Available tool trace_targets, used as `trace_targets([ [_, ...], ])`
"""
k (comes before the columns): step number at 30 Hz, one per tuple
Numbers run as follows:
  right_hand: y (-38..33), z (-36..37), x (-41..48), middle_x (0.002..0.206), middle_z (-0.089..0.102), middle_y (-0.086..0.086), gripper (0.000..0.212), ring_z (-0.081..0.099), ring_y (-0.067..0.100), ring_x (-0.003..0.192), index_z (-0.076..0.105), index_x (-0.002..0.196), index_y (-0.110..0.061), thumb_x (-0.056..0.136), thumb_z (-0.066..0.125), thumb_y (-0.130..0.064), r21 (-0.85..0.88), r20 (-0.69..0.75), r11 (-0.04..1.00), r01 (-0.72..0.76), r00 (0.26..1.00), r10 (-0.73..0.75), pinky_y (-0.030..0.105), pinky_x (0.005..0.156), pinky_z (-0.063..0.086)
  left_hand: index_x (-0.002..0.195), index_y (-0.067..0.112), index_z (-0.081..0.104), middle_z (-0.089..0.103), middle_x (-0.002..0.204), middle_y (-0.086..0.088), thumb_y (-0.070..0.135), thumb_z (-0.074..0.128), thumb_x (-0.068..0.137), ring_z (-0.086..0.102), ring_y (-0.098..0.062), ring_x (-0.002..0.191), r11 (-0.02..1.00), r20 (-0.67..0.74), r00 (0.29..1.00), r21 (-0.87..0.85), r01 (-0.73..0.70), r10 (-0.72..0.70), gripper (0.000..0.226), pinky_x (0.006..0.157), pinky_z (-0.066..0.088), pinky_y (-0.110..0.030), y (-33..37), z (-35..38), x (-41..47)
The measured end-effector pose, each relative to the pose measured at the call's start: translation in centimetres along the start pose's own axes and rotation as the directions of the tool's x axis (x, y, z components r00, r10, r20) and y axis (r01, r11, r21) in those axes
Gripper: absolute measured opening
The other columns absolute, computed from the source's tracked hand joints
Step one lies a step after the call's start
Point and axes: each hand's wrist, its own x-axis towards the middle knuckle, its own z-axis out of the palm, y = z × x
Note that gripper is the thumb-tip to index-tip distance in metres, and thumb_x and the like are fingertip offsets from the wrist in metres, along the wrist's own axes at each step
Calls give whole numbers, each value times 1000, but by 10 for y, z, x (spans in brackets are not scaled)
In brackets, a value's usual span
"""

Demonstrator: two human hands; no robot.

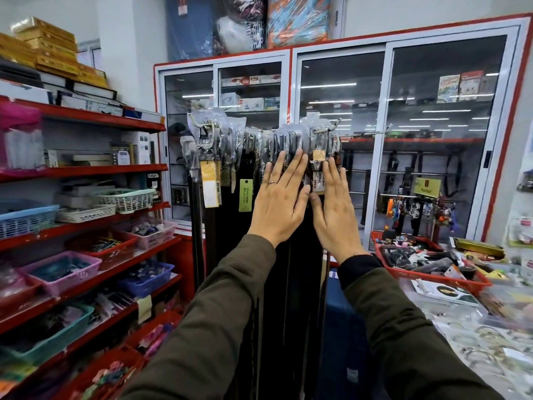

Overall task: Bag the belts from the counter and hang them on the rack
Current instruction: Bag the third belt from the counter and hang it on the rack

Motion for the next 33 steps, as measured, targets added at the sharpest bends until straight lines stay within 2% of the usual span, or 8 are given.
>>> trace_targets([
  [3, -13, 9, -5, 174, 4, -2, 63, -3, 22, 161, 8, 164, -18, 109, 35, -36, -36, -61, 997, -62, 996, 59, 54, 130, 2, 161, 14, 23, 20, 170, -1, 29, 38, 106, 7, -22, 159, 999, -70, 997, 27, -19, 21, 59, 129, 8, -48, -7, -17, -12],
  [7, -38, 21, -11, 174, 6, 3, 61, -3, 25, 162, 13, 163, -17, 108, 34, -34, -89, -148, 996, -5, 989, -8, 57, 129, -3, 161, 13, 22, 19, 170, -3, 29, 37, 105, 7, -23, 159, 996, -190, 982, 90, 14, 3, 60, 129, 4, -48, -28, -40, -25],
  [10, -63, 34, -12, 174, 10, 3, 59, -1, 24, 162, 19, 162, -17, 108, 38, -30, -27, -134, 996, 86, 987, -89, 51, 130, -4, 161, 13, 21, 17, 171, -4, 28, 36, 105, 6, -23, 159, 996, -244, 969, 72, 55, -36, 60, 129, 2, -48, -47, -58, -35],
  [14, -98, 55, -13, 174, 11, 1, 59, -1, 23, 162, 19, 162, -17, 109, 40, -29, 38, -64, 984, 177, 983, -174, 45, 131, -3, 162, 16, 18, 14, 171, -1, 32, 29, 106, 2, -19, 160, 993, -249, 964, 50, 110, -95, 59, 129, 5, -51, -81, -78, -56],
  [17, -120, 74, -14, 174, 11, -1, 60, -2, 22, 162, 17, 163, -18, 108, 37, -33, -4, 17, 972, 236, 972, -236, 53, 130, 2, 162, 17, 16, 12, 172, 1, 38, 25, 106, -2, -17, 159, 986, -213, 965, 38, 164, -153, 61, 129, 3, -50, -105, -88, -74],
  [21, -136, 98, -16, 174, 10, -3, 59, -1, 27, 161, 17, 163, -20, 108, 33, -35, -144, 137, 943, 301, 950, -282, 59, 127, 8, 162, 19, 17, 12, 172, 5, 49, 21, 106, -4, -16, 159, 984, -108, 980, 36, 174, -170, 64, 129, 3, -48, -127, -93, -86],
  [27, -131, 114, -11, 174, 5, -4, 62, 0, 29, 161, 10, 164, -21, 106, 26, -37, -317, 197, 916, 245, 962, -190, 63, 126, 9, 163, 22, 11, 6, 172, 8, 54, 19, 105, -8, -14, 159, 991, 95, 988, 55, 121, -126, 67, 129, 3, -46, -144, -84, -83],
  [33, -127, 112, -9, 174, 0, -3, 67, -3, 29, 161, 4, 164, -21, 102, 24, -36, -356, 259, 904, 238, 954, -149, 62, 126, 9, 163, 21, 3, 4, 172, 7, 55, 19, 104, -8, -14, 159, 988, 145, 978, -3, 152, -150, 70, 129, 4, -44, -137, -76, -80],
])
